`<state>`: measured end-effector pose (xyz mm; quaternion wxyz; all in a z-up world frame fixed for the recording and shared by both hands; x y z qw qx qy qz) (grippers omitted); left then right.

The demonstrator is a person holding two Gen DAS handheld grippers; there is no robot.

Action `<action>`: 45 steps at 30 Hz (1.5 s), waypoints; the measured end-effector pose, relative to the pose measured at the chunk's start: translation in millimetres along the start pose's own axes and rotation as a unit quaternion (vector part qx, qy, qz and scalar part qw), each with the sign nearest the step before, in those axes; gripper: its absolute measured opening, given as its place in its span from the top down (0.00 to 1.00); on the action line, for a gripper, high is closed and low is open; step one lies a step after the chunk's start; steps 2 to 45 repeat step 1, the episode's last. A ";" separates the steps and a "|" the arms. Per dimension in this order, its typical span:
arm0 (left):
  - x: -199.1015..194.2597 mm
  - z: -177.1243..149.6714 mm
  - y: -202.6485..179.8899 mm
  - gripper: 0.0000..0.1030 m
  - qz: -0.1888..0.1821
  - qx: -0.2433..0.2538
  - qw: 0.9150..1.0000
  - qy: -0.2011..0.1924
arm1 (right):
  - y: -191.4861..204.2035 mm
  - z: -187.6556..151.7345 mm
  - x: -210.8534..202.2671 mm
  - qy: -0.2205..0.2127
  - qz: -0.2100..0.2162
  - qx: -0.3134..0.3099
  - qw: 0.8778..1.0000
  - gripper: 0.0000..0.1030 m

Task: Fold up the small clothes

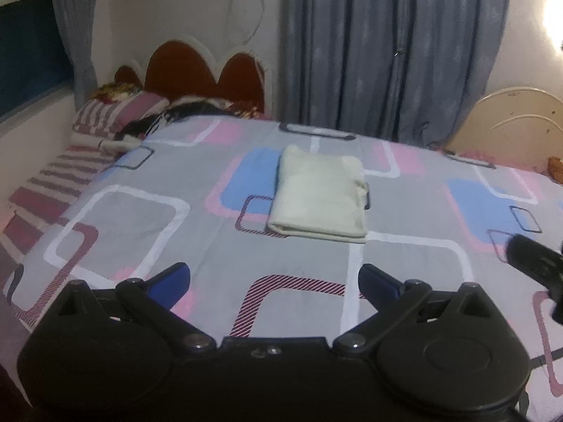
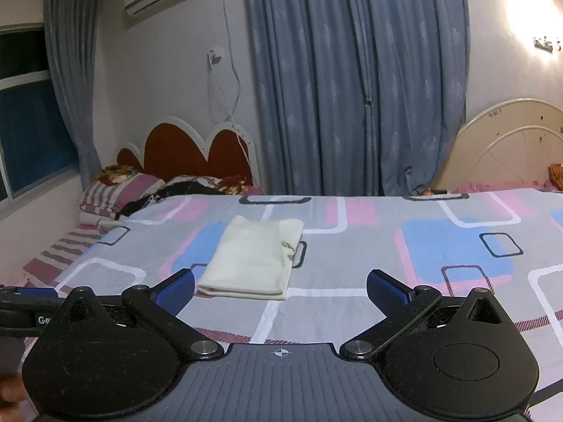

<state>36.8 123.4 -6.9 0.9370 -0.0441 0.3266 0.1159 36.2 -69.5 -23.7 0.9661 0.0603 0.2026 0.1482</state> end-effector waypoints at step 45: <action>6.9 1.4 0.6 0.00 -0.003 0.000 1.000 0.005 | -1.7 -0.9 4.1 0.003 -0.003 0.002 1.000 0.00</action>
Point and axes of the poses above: each gripper's, at about its wrist camera, not at the fingertips, and x roughly the way its jaws point, y to its left, z to its top, the point moved 5 cm from there along x, roughly the way its jaws point
